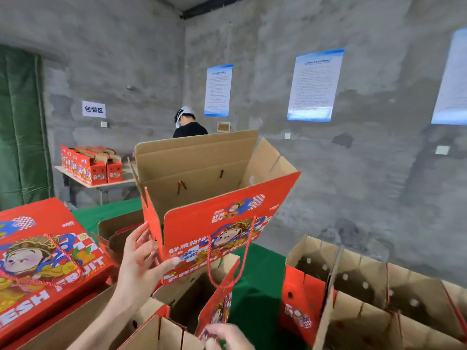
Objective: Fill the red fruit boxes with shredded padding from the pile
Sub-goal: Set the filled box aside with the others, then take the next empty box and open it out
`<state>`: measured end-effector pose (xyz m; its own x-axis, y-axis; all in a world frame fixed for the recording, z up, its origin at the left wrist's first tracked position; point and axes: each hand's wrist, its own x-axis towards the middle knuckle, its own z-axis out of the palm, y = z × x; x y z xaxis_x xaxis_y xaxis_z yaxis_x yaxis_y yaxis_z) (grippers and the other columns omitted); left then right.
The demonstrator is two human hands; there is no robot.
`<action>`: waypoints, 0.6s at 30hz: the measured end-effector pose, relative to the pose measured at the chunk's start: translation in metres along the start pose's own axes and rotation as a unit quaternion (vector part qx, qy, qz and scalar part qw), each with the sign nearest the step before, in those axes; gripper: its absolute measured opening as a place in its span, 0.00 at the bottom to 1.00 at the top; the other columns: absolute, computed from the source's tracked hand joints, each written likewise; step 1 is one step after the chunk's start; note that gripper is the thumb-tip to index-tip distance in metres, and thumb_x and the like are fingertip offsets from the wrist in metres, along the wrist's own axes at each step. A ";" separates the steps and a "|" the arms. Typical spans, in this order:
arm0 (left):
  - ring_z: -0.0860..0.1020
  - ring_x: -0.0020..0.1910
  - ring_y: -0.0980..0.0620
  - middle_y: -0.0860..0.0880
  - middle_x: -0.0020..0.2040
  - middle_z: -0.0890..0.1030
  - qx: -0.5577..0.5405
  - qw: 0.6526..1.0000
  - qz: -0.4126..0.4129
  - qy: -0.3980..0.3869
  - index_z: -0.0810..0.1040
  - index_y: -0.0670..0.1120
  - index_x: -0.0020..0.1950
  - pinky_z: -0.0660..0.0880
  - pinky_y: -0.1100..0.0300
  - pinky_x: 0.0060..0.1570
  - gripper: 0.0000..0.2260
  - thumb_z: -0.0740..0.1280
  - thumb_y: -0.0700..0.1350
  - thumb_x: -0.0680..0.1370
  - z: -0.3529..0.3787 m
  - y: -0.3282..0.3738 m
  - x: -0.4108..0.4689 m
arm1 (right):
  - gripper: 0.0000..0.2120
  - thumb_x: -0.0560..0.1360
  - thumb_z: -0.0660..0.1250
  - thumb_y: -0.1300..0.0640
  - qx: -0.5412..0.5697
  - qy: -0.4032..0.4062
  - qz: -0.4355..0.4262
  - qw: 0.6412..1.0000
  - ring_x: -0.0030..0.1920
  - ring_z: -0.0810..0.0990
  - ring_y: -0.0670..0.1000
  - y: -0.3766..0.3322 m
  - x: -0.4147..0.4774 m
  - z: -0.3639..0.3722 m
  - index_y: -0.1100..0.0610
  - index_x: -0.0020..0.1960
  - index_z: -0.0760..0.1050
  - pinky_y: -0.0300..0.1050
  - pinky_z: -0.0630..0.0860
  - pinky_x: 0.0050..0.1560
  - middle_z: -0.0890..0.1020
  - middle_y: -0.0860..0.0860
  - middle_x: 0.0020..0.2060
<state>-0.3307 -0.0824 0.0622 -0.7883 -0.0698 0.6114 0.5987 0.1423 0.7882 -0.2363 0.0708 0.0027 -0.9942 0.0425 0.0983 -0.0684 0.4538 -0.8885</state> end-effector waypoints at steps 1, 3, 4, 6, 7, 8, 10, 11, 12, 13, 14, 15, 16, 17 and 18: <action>0.64 0.66 0.65 0.63 0.65 0.65 0.001 1.000 0.011 -0.013 0.82 0.52 0.45 0.72 0.55 0.58 0.14 0.74 0.44 0.61 0.005 0.011 -0.010 | 0.10 0.76 0.64 0.56 0.013 0.054 -0.019 0.998 0.53 0.73 0.30 0.002 -0.015 -0.033 0.41 0.51 0.76 0.27 0.70 0.54 0.79 0.41 0.53; 0.66 0.66 0.62 0.70 0.62 0.65 0.007 0.998 0.030 -0.045 0.82 0.52 0.45 0.73 0.64 0.54 0.14 0.75 0.44 0.61 0.016 0.029 -0.031 | 0.09 0.75 0.65 0.58 0.058 0.249 -0.044 0.966 0.48 0.73 0.28 -0.002 -0.040 -0.098 0.43 0.47 0.75 0.24 0.70 0.46 0.79 0.40 0.47; 0.67 0.66 0.60 0.71 0.61 0.65 -0.003 0.997 0.037 -0.065 0.82 0.50 0.45 0.74 0.68 0.52 0.14 0.75 0.43 0.61 0.023 0.039 -0.043 | 0.08 0.75 0.65 0.59 0.075 0.331 -0.053 0.939 0.46 0.74 0.30 -0.006 -0.056 -0.132 0.45 0.45 0.75 0.26 0.70 0.47 0.79 0.41 0.45; 0.67 0.66 0.60 0.69 0.62 0.66 -0.021 0.992 0.057 -0.112 0.83 0.48 0.46 0.74 0.73 0.50 0.14 0.76 0.43 0.61 0.035 0.056 -0.066 | 0.04 0.77 0.63 0.60 0.158 0.468 -0.063 0.867 0.45 0.77 0.39 -0.012 -0.086 -0.188 0.52 0.46 0.74 0.42 0.72 0.56 0.79 0.45 0.44; 0.67 0.66 0.62 0.68 0.63 0.66 -0.018 0.987 0.073 -0.140 0.84 0.50 0.46 0.73 0.73 0.51 0.14 0.76 0.44 0.61 0.041 0.067 -0.078 | 0.03 0.78 0.61 0.59 0.220 0.496 -0.053 0.838 0.46 0.76 0.44 -0.013 -0.101 -0.217 0.55 0.48 0.73 0.49 0.71 0.59 0.79 0.50 0.46; 0.66 0.66 0.63 0.67 0.64 0.66 -0.018 0.982 0.089 -0.166 0.84 0.53 0.46 0.72 0.73 0.53 0.14 0.76 0.46 0.61 0.049 0.079 -0.089 | 0.05 0.79 0.59 0.57 0.285 0.488 -0.043 0.824 0.47 0.76 0.49 -0.015 -0.119 -0.245 0.56 0.49 0.73 0.52 0.70 0.60 0.78 0.53 0.48; 0.66 0.65 0.68 0.68 0.64 0.66 -0.020 0.975 0.106 -0.196 0.82 0.63 0.45 0.69 0.76 0.54 0.16 0.76 0.47 0.61 0.066 0.106 -0.113 | 0.11 0.79 0.55 0.50 0.375 0.407 -0.026 0.832 0.47 0.78 0.54 -0.009 -0.164 -0.291 0.54 0.47 0.73 0.56 0.69 0.59 0.78 0.56 0.50; 0.66 0.62 0.72 0.66 0.63 0.67 -0.020 0.975 0.110 -0.194 0.81 0.66 0.43 0.68 0.78 0.52 0.17 0.76 0.46 0.61 0.076 0.117 -0.123 | 0.15 0.78 0.55 0.45 0.392 0.347 -0.020 0.852 0.48 0.79 0.57 -0.005 -0.185 -0.308 0.53 0.46 0.75 0.58 0.70 0.58 0.79 0.58 0.51; 0.66 0.59 0.76 0.60 0.62 0.70 -0.023 0.977 0.107 -0.185 0.80 0.69 0.40 0.69 0.77 0.50 0.20 0.76 0.43 0.61 0.086 0.127 -0.131 | 0.17 0.76 0.56 0.42 0.395 0.291 -0.015 0.871 0.50 0.80 0.58 -0.002 -0.205 -0.323 0.52 0.48 0.77 0.60 0.70 0.57 0.80 0.58 0.52; 0.67 0.56 0.78 0.54 0.59 0.73 -0.027 0.978 0.098 -0.180 0.80 0.71 0.38 0.71 0.75 0.48 0.24 0.76 0.38 0.61 0.096 0.135 -0.139 | 0.19 0.73 0.58 0.39 0.389 0.250 -0.013 0.886 0.52 0.79 0.59 0.002 -0.226 -0.335 0.52 0.51 0.78 0.60 0.70 0.56 0.80 0.59 0.54; 0.68 0.54 0.79 0.51 0.54 0.75 -0.035 0.978 0.095 -0.183 0.79 0.71 0.38 0.72 0.74 0.47 0.28 0.76 0.35 0.60 0.104 0.141 -0.147 | 0.21 0.69 0.62 0.38 0.380 0.221 -0.018 0.898 0.53 0.78 0.59 0.005 -0.247 -0.345 0.52 0.53 0.78 0.60 0.68 0.56 0.79 0.58 0.55; 0.69 0.52 0.79 0.51 0.52 0.76 -0.048 0.974 0.099 -0.199 0.79 0.71 0.38 0.71 0.77 0.48 0.30 0.76 0.32 0.60 0.111 0.147 -0.154 | 0.24 0.66 0.66 0.37 0.375 0.200 -0.027 0.905 0.53 0.78 0.59 0.008 -0.268 -0.354 0.52 0.54 0.78 0.61 0.67 0.56 0.79 0.58 0.55; 0.70 0.52 0.78 0.51 0.52 0.77 -0.059 0.967 0.115 -0.221 0.80 0.70 0.38 0.69 0.81 0.48 0.29 0.76 0.33 0.59 0.116 0.153 -0.162 | 0.28 0.63 0.69 0.35 0.374 0.191 -0.030 0.907 0.55 0.78 0.60 0.011 -0.288 -0.363 0.53 0.55 0.79 0.62 0.67 0.58 0.80 0.58 0.55; 0.71 0.53 0.76 0.51 0.52 0.78 -0.067 0.957 0.134 -0.248 0.81 0.68 0.38 0.67 0.83 0.48 0.26 0.75 0.35 0.59 0.120 0.158 -0.170 | 0.34 0.62 0.69 0.32 0.375 0.196 -0.022 0.906 0.57 0.77 0.62 0.014 -0.307 -0.373 0.55 0.58 0.78 0.65 0.67 0.60 0.79 0.59 0.57; 0.71 0.56 0.74 0.52 0.55 0.78 -0.073 0.946 0.161 -0.270 0.82 0.67 0.39 0.66 0.82 0.51 0.23 0.75 0.37 0.59 0.124 0.163 -0.179 | 0.39 0.63 0.66 0.29 0.371 0.193 -0.002 0.908 0.59 0.76 0.64 0.014 -0.327 -0.380 0.58 0.61 0.76 0.68 0.66 0.61 0.78 0.61 0.58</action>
<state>-0.1095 0.0753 0.0731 -0.4957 0.4749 0.7272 0.8025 -0.0696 0.5925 0.1189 0.4012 0.1282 -0.9004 0.4169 0.1243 -0.2508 -0.2638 -0.9314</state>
